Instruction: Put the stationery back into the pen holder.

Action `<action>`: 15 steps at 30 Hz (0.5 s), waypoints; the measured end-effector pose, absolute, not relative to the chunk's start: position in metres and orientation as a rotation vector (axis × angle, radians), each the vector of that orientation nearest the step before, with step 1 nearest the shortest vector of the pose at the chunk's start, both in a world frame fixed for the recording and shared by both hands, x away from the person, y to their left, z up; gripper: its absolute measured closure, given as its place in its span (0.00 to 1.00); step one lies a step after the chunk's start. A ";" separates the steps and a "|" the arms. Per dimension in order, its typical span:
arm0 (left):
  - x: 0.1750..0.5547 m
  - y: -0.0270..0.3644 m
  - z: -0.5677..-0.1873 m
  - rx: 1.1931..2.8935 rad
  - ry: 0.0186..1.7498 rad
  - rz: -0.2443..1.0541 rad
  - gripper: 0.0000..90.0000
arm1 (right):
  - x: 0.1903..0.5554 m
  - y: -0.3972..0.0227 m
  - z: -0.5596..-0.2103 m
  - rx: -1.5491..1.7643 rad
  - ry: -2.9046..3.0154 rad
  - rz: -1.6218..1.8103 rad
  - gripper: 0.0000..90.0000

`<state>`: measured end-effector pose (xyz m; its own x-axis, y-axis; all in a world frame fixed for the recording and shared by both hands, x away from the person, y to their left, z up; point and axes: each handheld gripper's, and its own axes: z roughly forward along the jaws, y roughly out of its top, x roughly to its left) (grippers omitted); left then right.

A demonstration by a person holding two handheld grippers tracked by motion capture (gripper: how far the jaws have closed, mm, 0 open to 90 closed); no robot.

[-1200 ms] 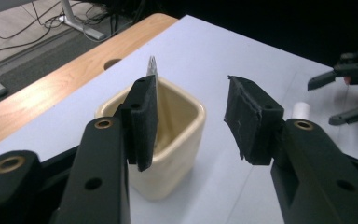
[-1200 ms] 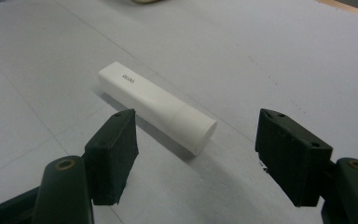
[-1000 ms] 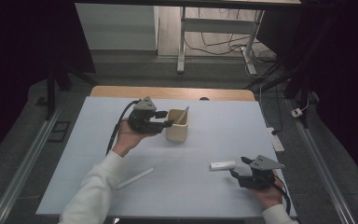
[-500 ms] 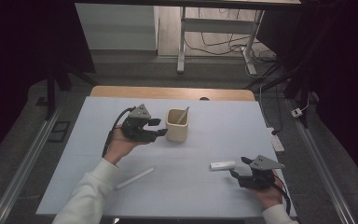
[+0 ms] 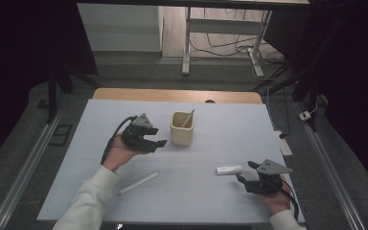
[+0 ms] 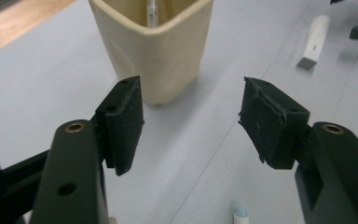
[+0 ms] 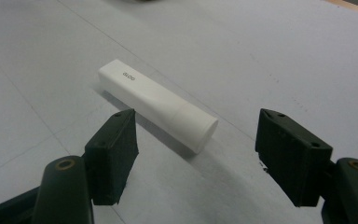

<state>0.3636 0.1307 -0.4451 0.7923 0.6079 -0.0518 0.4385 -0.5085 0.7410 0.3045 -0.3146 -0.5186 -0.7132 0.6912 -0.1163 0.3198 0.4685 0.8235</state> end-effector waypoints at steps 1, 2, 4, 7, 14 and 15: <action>0.363 0.130 -0.445 2.200 0.768 0.279 0.42 | 0.304 -0.315 -0.518 0.844 2.285 1.143 0.32; 0.362 0.129 -0.445 2.205 0.767 0.281 0.42 | 0.304 -0.315 -0.518 0.844 2.284 1.143 0.32; 0.360 0.129 -0.445 2.226 0.758 0.289 0.41 | 0.304 -0.315 -0.518 0.842 2.286 1.143 0.32; 0.356 0.128 -0.445 2.256 0.746 0.294 0.41 | 0.304 -0.315 -0.519 0.838 2.283 1.147 0.32; 0.350 0.130 -0.446 2.299 0.743 0.278 0.41 | 0.305 -0.315 -0.519 0.837 2.286 1.143 0.32; 0.349 0.130 -0.447 2.306 0.741 0.275 0.40 | 0.305 -0.315 -0.519 0.837 2.287 1.141 0.32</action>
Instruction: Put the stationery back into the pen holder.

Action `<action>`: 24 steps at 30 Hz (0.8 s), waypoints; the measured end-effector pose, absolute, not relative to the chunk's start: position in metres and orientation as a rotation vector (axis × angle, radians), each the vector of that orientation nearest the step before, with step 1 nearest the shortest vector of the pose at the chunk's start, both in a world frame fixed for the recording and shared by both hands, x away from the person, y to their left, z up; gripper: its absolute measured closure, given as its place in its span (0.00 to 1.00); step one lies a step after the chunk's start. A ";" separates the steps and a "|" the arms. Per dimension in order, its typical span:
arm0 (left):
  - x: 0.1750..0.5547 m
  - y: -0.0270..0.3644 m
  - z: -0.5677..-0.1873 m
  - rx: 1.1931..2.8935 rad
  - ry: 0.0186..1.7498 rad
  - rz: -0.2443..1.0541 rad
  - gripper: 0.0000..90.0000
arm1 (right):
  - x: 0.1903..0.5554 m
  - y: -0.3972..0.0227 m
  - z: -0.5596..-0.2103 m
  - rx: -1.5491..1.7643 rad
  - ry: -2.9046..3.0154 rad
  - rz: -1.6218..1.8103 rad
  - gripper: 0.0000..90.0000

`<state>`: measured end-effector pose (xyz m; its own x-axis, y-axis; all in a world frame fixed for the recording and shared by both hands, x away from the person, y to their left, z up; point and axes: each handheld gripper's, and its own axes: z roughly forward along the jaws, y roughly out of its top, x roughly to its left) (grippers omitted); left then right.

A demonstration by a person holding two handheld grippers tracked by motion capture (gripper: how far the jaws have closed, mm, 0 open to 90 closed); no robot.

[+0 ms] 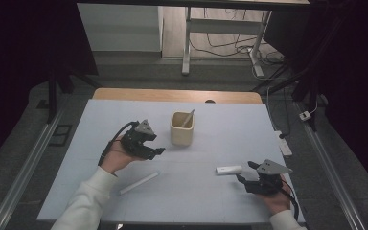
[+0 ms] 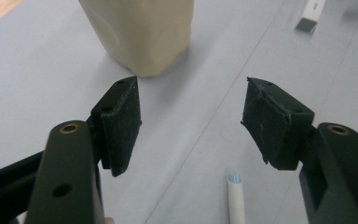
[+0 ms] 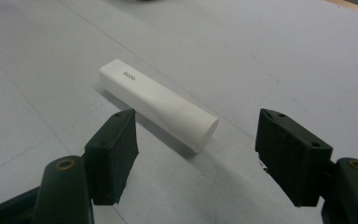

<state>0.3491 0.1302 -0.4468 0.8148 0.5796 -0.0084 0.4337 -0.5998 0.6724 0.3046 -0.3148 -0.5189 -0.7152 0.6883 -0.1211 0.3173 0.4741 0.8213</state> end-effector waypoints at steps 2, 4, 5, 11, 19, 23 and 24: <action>0.347 0.131 -0.449 2.325 0.738 0.268 0.40 | 0.305 -0.315 -0.519 0.837 2.287 1.140 0.32; 0.345 0.131 -0.450 2.347 0.736 0.264 0.40 | 0.304 -0.315 -0.519 0.841 2.290 1.136 0.32; 0.345 0.131 -0.451 2.356 0.736 0.261 0.40 | 0.304 -0.315 -0.519 0.842 2.290 1.135 0.32; 0.342 0.129 -0.457 2.426 0.716 0.224 0.38 | 0.305 -0.315 -0.519 0.839 2.288 1.139 0.32; 0.339 0.120 -0.465 2.498 0.698 0.189 0.38 | 0.304 -0.315 -0.519 0.839 2.289 1.135 0.32; 0.338 0.118 -0.469 2.530 0.700 0.190 0.38 | 0.304 -0.315 -0.519 0.838 2.290 1.135 0.32; 0.338 0.118 -0.470 2.536 0.700 0.187 0.38 | 0.304 -0.315 -0.519 0.838 2.290 1.135 0.32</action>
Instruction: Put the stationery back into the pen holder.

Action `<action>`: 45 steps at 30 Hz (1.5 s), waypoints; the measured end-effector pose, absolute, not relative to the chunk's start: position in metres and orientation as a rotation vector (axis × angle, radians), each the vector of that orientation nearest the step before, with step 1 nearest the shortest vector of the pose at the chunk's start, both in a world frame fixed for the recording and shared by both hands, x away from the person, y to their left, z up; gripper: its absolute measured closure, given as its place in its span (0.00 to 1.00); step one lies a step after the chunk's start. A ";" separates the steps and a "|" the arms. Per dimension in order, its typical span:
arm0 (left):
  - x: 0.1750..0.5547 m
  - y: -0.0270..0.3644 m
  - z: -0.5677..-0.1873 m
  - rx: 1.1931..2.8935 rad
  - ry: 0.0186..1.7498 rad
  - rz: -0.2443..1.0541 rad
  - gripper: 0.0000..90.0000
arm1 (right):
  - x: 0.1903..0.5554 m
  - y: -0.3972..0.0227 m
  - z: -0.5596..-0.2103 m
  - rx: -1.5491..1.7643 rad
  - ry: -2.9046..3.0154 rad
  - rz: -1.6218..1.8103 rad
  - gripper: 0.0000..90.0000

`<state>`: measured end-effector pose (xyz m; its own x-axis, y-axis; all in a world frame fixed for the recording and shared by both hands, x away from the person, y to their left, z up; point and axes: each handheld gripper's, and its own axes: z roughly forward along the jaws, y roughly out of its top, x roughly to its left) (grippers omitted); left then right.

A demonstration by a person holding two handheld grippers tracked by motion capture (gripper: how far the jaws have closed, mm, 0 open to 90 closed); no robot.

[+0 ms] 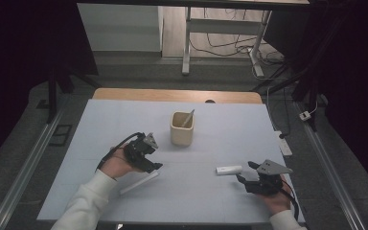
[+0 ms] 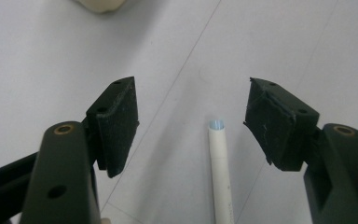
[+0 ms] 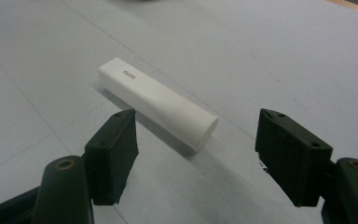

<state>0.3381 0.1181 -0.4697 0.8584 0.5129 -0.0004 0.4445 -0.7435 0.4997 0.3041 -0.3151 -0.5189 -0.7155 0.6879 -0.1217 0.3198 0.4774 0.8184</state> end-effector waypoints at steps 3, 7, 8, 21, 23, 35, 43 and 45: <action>0.337 0.118 -0.472 2.551 0.702 0.177 0.38 | 0.304 -0.315 -0.519 0.839 2.290 1.134 0.32; 0.336 0.117 -0.475 2.581 0.702 0.181 0.38 | 0.304 -0.315 -0.519 0.841 2.291 1.134 0.32; 0.335 0.117 -0.476 2.583 0.704 0.175 0.38 | 0.304 -0.315 -0.519 0.840 2.292 1.134 0.32; 0.333 0.119 -0.491 2.639 0.718 0.125 0.39 | 0.304 -0.315 -0.520 0.842 2.289 1.131 0.32; 0.332 0.120 -0.493 2.651 0.718 0.120 0.39 | 0.304 -0.315 -0.520 0.841 2.290 1.130 0.32; 0.330 0.115 -0.506 2.694 0.710 0.083 0.43 | 0.304 -0.314 -0.521 0.843 2.294 1.134 0.32; 0.330 0.112 -0.510 2.709 0.699 0.072 0.55 | 0.304 -0.315 -0.521 0.842 2.294 1.135 0.32; 0.329 0.112 -0.510 2.708 0.694 0.071 0.58 | 0.304 -0.315 -0.520 0.842 2.296 1.131 0.32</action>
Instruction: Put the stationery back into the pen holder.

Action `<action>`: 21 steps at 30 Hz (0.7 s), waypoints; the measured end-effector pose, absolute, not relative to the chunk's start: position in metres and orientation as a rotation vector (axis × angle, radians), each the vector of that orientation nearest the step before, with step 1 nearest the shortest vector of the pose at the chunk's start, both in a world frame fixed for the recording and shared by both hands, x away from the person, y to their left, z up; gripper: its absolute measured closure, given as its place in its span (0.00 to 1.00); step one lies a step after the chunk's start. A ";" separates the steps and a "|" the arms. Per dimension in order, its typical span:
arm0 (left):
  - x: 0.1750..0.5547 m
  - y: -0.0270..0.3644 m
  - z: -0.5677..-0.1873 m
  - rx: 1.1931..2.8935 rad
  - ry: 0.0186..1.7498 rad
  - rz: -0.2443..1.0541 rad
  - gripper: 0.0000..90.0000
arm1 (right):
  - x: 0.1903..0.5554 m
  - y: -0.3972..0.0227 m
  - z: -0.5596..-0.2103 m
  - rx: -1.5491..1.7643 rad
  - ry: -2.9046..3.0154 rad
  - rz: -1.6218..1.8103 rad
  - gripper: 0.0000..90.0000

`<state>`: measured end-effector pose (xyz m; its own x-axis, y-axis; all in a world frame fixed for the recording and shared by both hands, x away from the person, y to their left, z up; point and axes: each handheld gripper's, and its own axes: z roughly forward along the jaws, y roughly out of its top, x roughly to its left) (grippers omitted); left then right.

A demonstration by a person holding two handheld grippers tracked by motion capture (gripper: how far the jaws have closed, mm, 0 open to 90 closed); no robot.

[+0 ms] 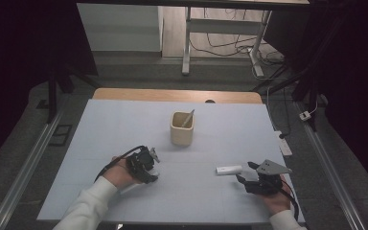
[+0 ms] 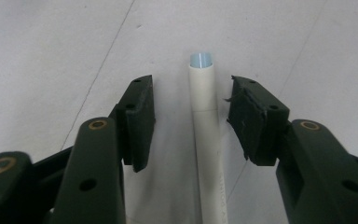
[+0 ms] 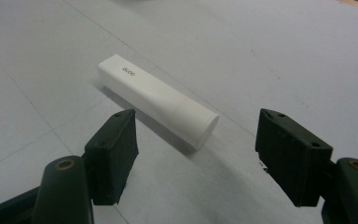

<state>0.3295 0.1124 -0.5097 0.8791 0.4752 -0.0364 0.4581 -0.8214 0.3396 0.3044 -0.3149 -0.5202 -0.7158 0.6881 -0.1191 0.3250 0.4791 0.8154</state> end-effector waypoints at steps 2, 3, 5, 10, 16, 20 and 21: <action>0.329 0.112 -0.510 2.708 0.693 0.070 0.62 | 0.304 -0.315 -0.520 0.843 2.296 1.130 0.32; 0.329 0.112 -0.509 2.710 0.691 0.069 0.63 | 0.304 -0.315 -0.521 0.843 2.293 1.134 0.32; 0.328 0.111 -0.509 2.713 0.690 0.072 0.67 | 0.304 -0.314 -0.521 0.842 2.294 1.134 0.32; 0.326 0.108 -0.509 2.727 0.688 0.080 0.75 | 0.304 -0.315 -0.520 0.842 2.295 1.133 0.32; 0.324 0.107 -0.508 2.724 0.706 0.077 0.84 | 0.304 -0.314 -0.521 0.844 2.292 1.136 0.32; 0.324 0.107 -0.508 2.722 0.714 0.079 0.86 | 0.304 -0.314 -0.520 0.838 2.291 1.132 0.32; 0.324 0.107 -0.508 2.721 0.716 0.079 0.86 | 0.304 -0.314 -0.520 0.837 2.292 1.131 0.32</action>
<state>0.3235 0.1067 -0.5085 0.8724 0.4880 -0.0287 0.4699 -0.8210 0.3244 0.3036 -0.3139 -0.5202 -0.7153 0.6878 -0.1237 0.3204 0.4800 0.8167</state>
